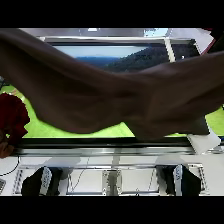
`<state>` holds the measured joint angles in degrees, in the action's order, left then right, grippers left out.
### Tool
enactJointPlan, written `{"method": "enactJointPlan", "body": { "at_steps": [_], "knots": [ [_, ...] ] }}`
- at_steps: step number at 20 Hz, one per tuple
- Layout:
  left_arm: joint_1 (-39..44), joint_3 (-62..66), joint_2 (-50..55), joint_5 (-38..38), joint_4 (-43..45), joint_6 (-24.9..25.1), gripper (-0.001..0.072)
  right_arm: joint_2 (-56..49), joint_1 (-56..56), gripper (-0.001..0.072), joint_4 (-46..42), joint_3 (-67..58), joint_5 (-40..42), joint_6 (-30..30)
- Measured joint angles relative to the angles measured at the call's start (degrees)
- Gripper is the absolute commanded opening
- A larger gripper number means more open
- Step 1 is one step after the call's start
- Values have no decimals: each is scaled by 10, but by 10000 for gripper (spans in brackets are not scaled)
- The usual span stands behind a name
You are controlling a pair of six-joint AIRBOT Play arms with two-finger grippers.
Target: Fold the shirts.
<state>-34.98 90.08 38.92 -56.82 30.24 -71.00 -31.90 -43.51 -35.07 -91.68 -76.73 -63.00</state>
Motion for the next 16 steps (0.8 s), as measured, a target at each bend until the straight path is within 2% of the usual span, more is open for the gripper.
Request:
{"method": "enactJointPlan", "body": {
  "at_steps": [3,5,7,10,13,16],
  "knots": [
    [7,1,39,-26,78,-56,12,-69,-2,21,71,-7,-1,-7],
    [36,-3,82,-37,96,-68,11,-132,28,21,127,2,0,2],
    [93,-6,136,-40,119,-70,11,-199,93,21,128,10,10,9],
    [201,-8,236,-11,209,-93,11,-318,231,21,49,17,48,13],
    [274,-9,343,40,354,-186,12,-442,330,21,-62,20,132,-15],
    [303,-9,439,80,450,-265,12,-544,364,21,-120,21,207,-42]
  ]
}}
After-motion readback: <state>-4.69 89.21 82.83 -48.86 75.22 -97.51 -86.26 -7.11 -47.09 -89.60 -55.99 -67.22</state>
